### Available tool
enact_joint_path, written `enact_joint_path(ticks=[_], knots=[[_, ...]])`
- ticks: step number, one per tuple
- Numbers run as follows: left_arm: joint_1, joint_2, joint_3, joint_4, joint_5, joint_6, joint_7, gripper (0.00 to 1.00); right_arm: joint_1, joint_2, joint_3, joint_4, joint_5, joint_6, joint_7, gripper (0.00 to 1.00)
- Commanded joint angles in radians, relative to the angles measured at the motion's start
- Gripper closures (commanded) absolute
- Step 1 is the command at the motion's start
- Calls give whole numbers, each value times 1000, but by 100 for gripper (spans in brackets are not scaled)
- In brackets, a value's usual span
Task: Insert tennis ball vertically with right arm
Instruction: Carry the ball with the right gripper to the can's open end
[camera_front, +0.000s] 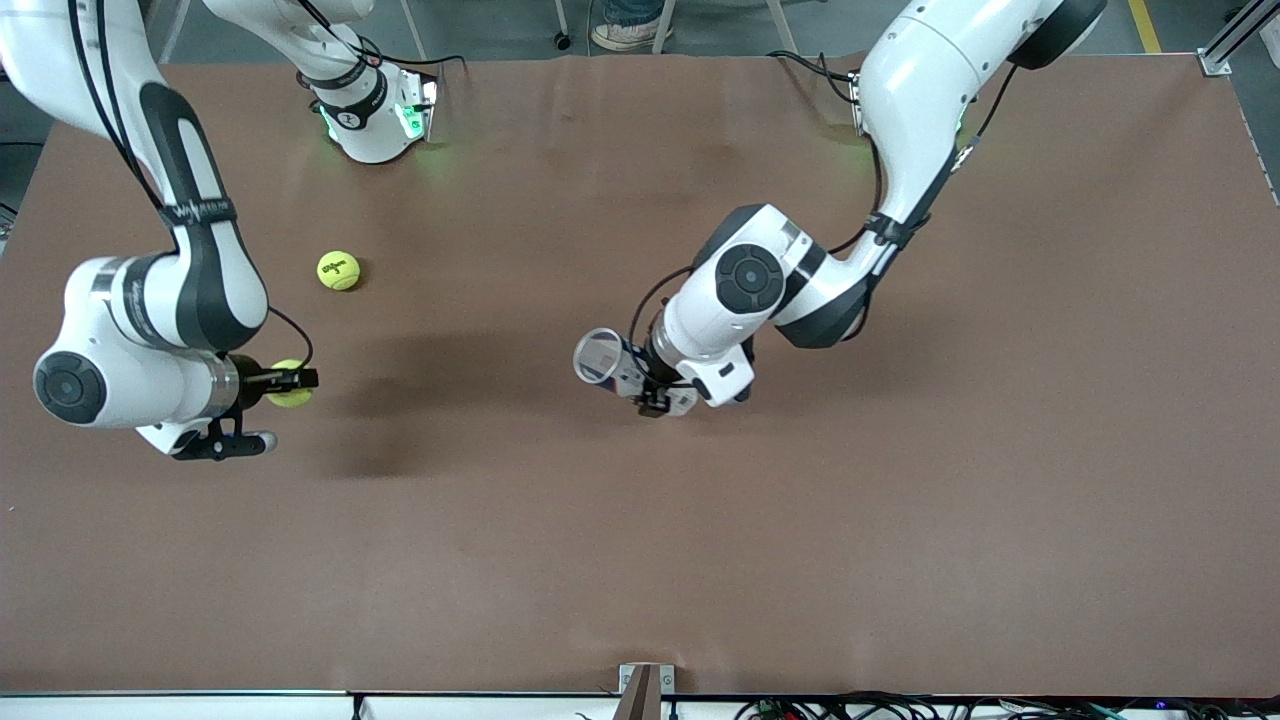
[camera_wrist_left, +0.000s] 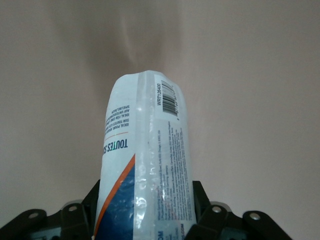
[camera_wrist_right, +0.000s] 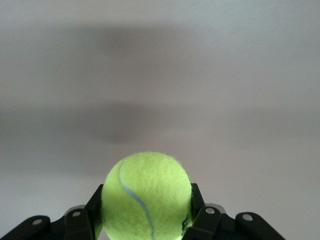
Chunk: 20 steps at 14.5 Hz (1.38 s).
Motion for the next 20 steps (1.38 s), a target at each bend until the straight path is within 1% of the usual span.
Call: enact_joint_path(ticks=[1,4,6,8,10,12,13,15,17,18,20], knots=[[-24,27,-8,31,-81,58,99,28,88,-91,-1,-30,43,-66,143,63],[-43,42,-15,25,-234,165,208,28,209,-114,1,-30,54,-75,322,63],[-56,59,-18,24,-383,222,309,28,279,-129,-1,-30,92,-92,432,63],[-66,72,-18,21,-472,265,374,28,342,-165,-1,-30,128,-110,527,63],[-67,76,-18,15,-525,270,417,29,387,-197,1,-15,143,-141,596,63],[-69,76,-20,-18,-560,294,458,29,402,-198,1,55,172,-195,634,62],[-73,76,-26,-41,-575,329,477,29,408,-197,1,80,196,-201,656,62],[-82,79,-35,-51,-618,354,495,29,433,-191,-1,117,233,-187,709,62],[-90,92,-37,-49,-643,354,512,29,458,-165,-2,175,232,-178,751,62],[-90,105,-37,-46,-664,354,532,29,464,-145,-2,192,233,-146,771,62],[-90,121,-46,-46,-727,353,601,31,474,-119,-2,192,234,-86,788,62]])
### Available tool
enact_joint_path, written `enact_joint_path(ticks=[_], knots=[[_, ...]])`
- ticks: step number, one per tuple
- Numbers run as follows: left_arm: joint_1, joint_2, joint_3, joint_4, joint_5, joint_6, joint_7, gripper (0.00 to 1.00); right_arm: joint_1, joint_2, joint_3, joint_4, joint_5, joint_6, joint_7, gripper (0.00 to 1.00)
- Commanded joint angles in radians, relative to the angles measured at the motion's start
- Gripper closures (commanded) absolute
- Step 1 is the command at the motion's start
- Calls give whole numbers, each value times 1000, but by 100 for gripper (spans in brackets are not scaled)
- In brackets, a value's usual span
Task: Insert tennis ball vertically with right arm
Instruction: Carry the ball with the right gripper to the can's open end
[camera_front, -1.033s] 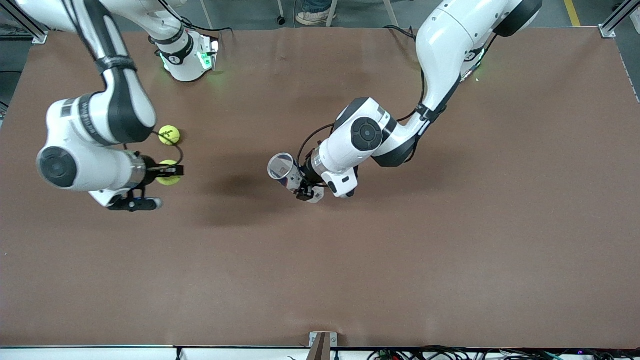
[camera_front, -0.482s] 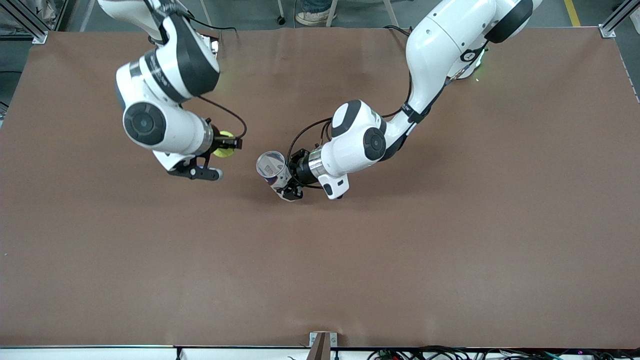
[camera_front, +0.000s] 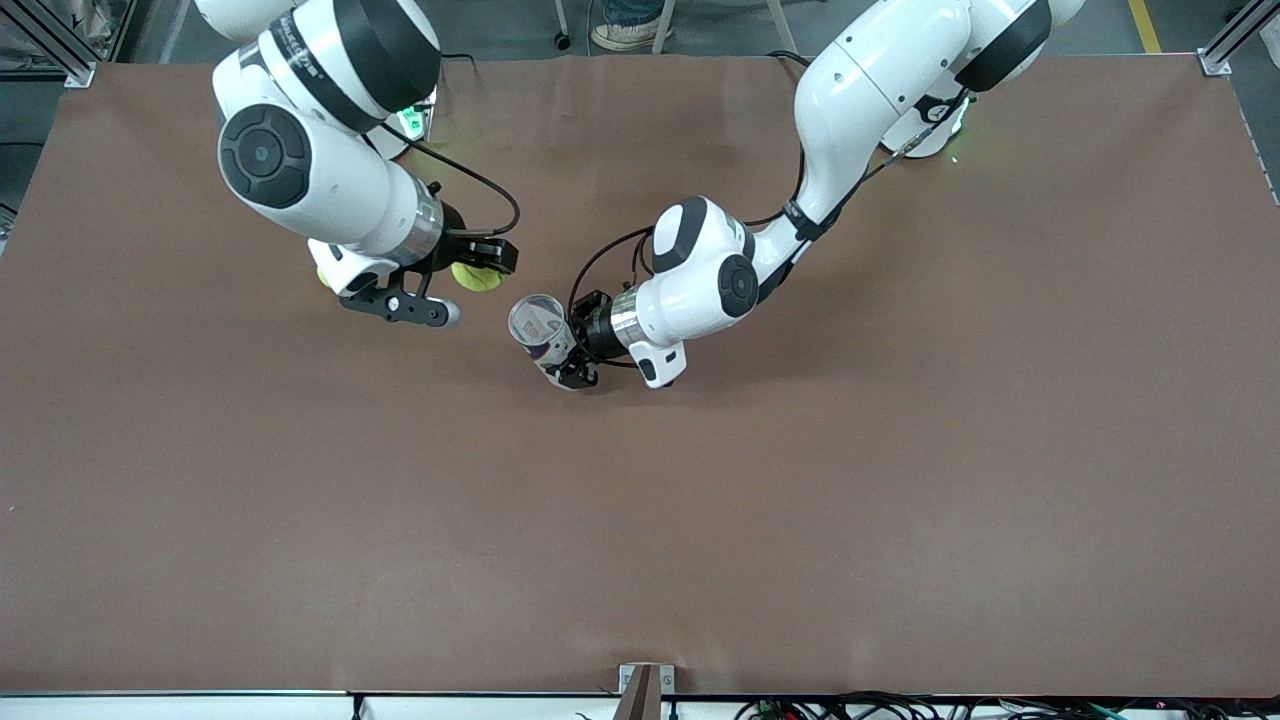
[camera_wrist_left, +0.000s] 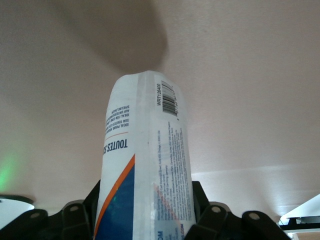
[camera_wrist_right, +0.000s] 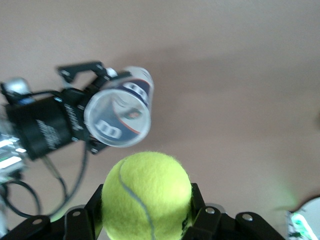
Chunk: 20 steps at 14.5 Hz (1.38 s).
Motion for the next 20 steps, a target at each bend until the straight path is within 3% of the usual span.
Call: enact_joint_path(ticks=[1,8,15,16,18,19,20], knots=[[4,15,-24,-2,-86,12,102,31,32,69,-13,37,17,38,30,62],[4,15,-26,-3,-95,4,113,32,37,146,-15,32,6,93,28,62],[5,15,-26,-2,-95,3,114,32,50,160,-15,32,6,93,28,59],[5,15,-26,-2,-95,3,114,32,52,161,-15,31,6,93,28,53],[5,15,-26,-2,-95,3,114,32,52,160,-15,31,6,88,30,7],[5,14,-26,-2,-95,3,114,32,50,160,-15,32,6,87,30,0],[5,15,-26,-2,-95,3,114,32,50,160,-15,34,6,85,30,0]])
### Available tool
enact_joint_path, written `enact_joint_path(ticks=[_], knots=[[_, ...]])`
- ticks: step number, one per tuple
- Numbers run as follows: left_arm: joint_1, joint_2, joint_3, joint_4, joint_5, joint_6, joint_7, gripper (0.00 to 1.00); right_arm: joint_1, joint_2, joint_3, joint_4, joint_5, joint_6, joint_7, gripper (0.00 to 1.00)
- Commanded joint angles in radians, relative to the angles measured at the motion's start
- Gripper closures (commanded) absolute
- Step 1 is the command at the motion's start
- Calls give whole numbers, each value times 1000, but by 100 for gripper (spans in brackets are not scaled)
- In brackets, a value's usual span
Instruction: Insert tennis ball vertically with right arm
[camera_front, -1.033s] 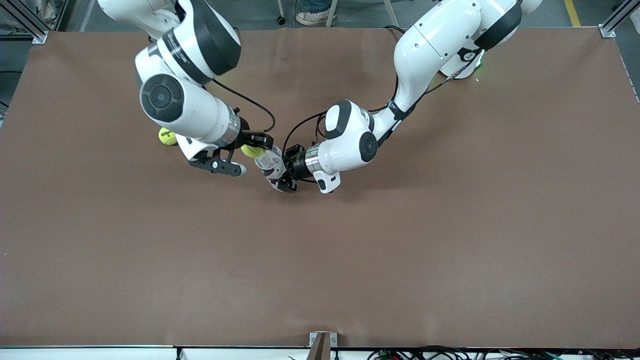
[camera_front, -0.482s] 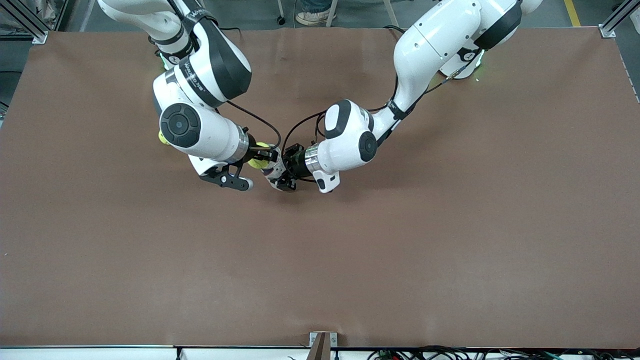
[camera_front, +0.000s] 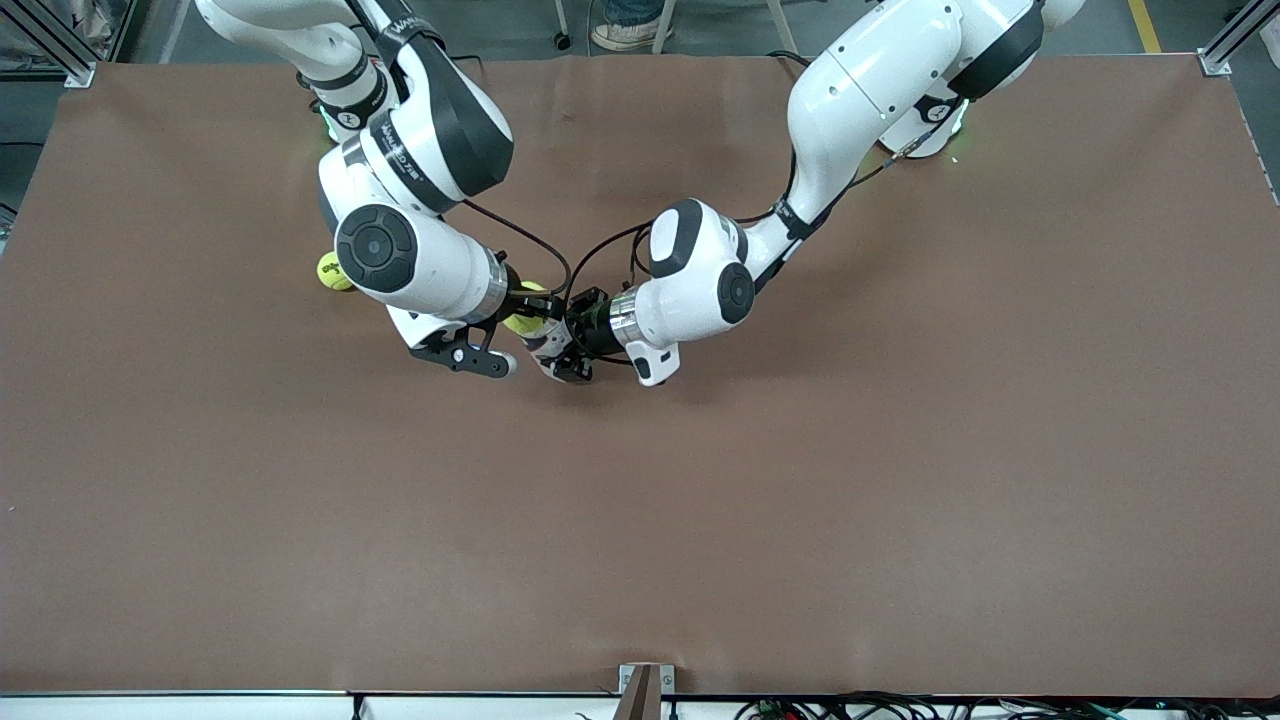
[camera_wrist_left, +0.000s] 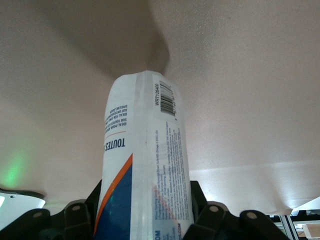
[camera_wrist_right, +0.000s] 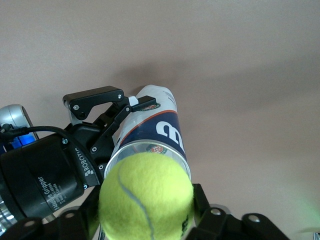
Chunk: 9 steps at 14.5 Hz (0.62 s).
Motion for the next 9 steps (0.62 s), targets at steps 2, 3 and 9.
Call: enact_joint_path(ticks=[2,3,9], knots=[[5,-6,-9,-1,-24,3,25,32,6,6,-9,22,6,-13,14,0],[5,-6,-9,-1,-24,3,25,32,1,4,-9,25,4,-14,11,0],[5,-6,-9,-3,-26,3,23,32,-129,-33,-29,-1,-137,-180,-174,0]])
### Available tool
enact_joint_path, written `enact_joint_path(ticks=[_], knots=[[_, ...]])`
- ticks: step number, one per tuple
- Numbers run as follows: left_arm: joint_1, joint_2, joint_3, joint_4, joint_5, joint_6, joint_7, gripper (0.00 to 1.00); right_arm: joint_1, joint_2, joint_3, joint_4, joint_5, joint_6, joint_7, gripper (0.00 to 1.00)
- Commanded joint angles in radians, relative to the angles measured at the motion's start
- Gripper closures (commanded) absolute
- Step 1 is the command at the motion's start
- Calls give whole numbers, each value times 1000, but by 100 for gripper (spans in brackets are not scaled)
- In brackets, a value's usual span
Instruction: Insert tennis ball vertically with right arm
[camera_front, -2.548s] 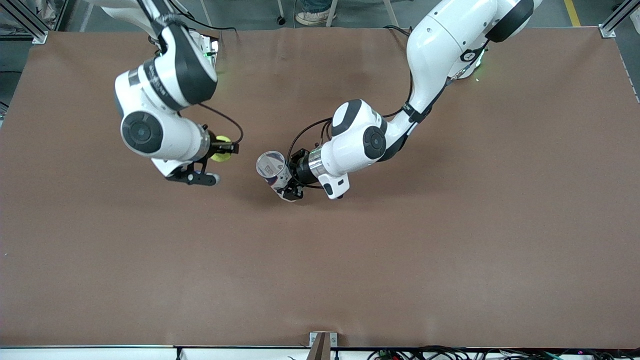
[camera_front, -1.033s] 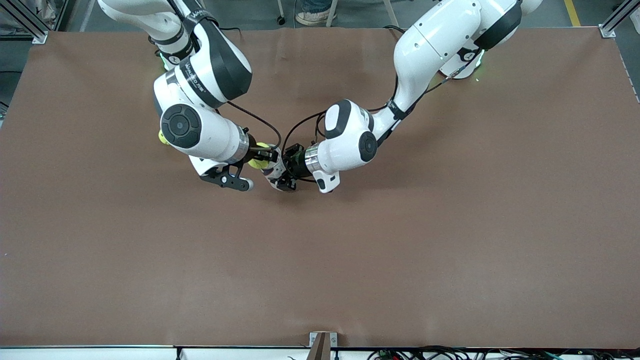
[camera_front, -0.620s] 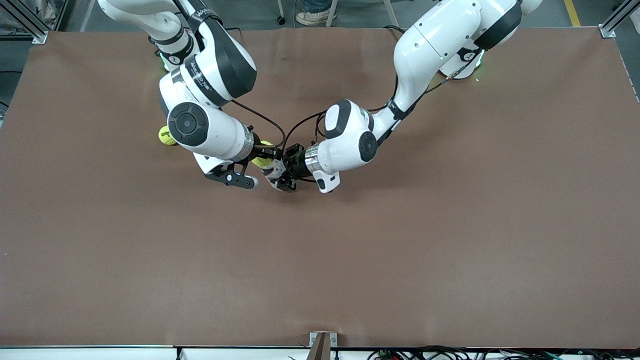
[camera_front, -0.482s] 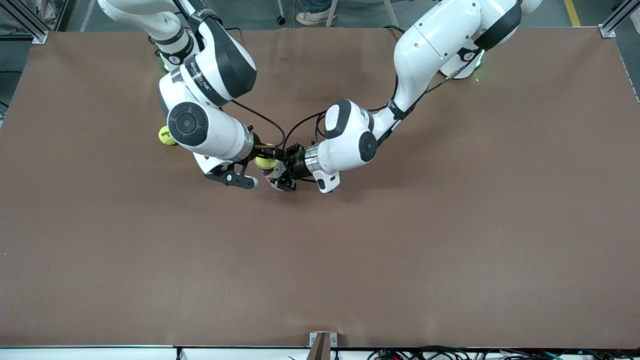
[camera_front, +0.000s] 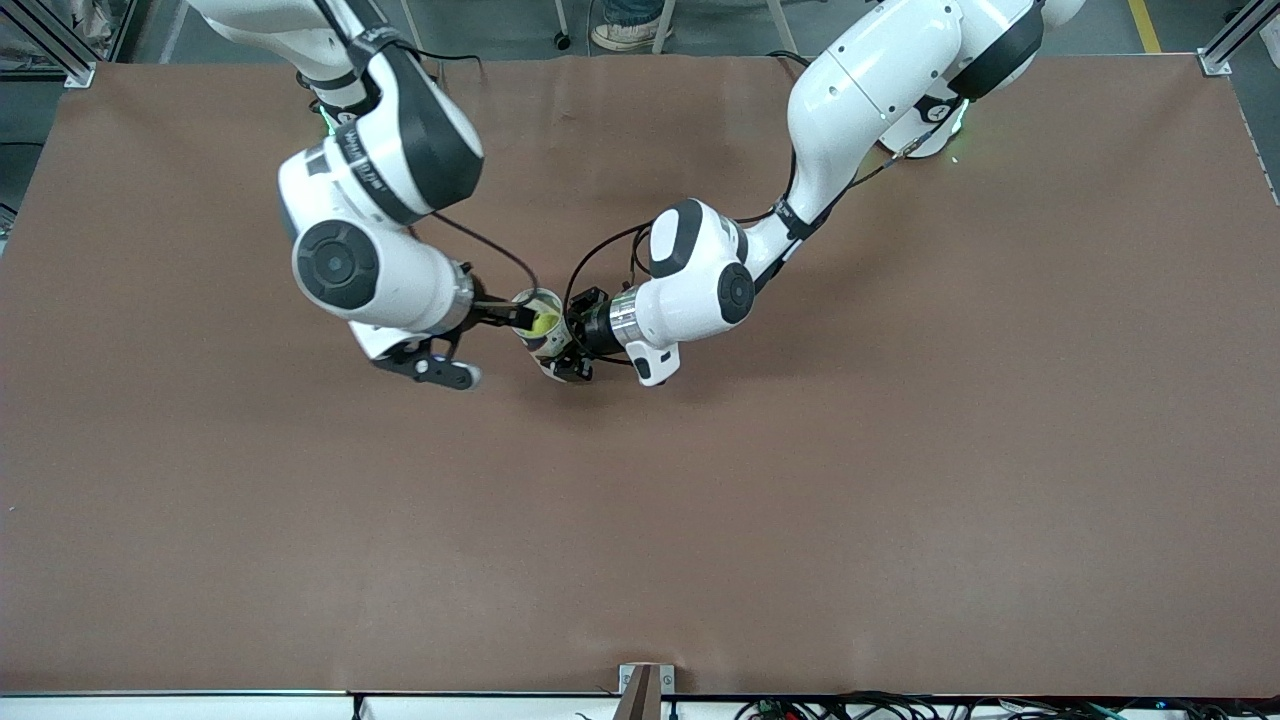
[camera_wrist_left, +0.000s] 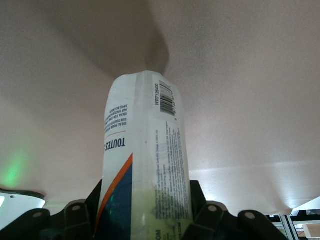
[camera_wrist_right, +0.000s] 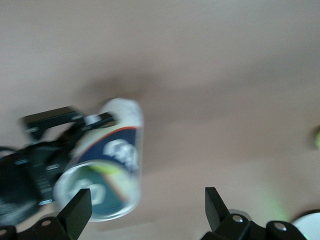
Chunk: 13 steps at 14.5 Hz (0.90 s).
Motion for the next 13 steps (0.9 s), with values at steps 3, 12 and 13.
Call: enact_joint_path(ticks=[3,12,13], knots=[[7,-6,-8,-3,-26,3,24,32,-176,-58,8,-111,-56,-51,-225,0],[8,-6,-8,-4,-24,3,27,28,-383,-260,8,-586,-107,170,-561,0],[8,-6,-8,-4,-24,3,27,27,-392,-283,8,-634,-111,190,-561,0]])
